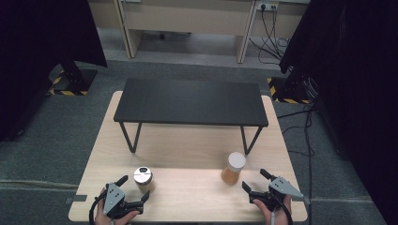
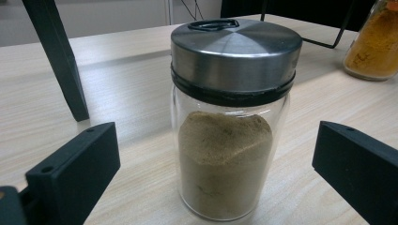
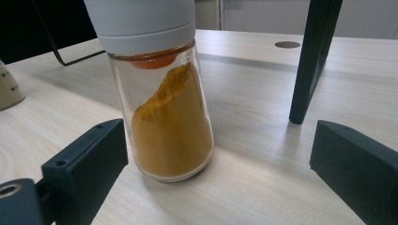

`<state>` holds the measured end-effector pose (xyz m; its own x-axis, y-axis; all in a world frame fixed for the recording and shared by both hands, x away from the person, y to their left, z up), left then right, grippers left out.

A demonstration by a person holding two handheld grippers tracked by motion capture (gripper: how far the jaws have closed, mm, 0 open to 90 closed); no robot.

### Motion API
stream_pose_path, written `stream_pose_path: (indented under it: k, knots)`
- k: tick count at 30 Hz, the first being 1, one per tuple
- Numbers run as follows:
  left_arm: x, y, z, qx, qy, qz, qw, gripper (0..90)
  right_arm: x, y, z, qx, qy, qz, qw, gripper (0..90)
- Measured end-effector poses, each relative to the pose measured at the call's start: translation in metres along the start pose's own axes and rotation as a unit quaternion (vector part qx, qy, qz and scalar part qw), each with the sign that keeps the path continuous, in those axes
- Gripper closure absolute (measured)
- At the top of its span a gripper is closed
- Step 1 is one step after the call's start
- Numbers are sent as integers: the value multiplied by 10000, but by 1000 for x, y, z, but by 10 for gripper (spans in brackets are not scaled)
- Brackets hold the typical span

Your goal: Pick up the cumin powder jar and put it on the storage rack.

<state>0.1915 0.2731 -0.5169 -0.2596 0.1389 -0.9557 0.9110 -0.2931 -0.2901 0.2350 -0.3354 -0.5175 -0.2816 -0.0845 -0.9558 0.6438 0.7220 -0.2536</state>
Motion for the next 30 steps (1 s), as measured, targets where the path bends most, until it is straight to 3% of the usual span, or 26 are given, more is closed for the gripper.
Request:
stream_pose_path:
  k: [15, 30]
  knots:
    - [-4, 6, 2, 13, 55, -103, 9999, 8, 0, 0, 0, 2, 10, 6, 10000, 47]
    - [-13, 22, 11, 5, 136, -296, 9995, 27, 0, 0, 0, -4, -8, -11, 10000, 48]
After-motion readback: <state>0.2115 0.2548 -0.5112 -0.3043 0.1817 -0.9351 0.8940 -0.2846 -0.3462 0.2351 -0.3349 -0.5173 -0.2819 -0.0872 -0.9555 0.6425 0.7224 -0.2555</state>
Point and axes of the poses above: each handheld gripper's, and its own axes: y roughly forward along the jaws, x roughly out of its underside, z roughly to its right, the point moved 5 cm from there along y, roughly forward along the jaws, and after that the axes turned 12 degrees about -x, right-handed, at the moved point
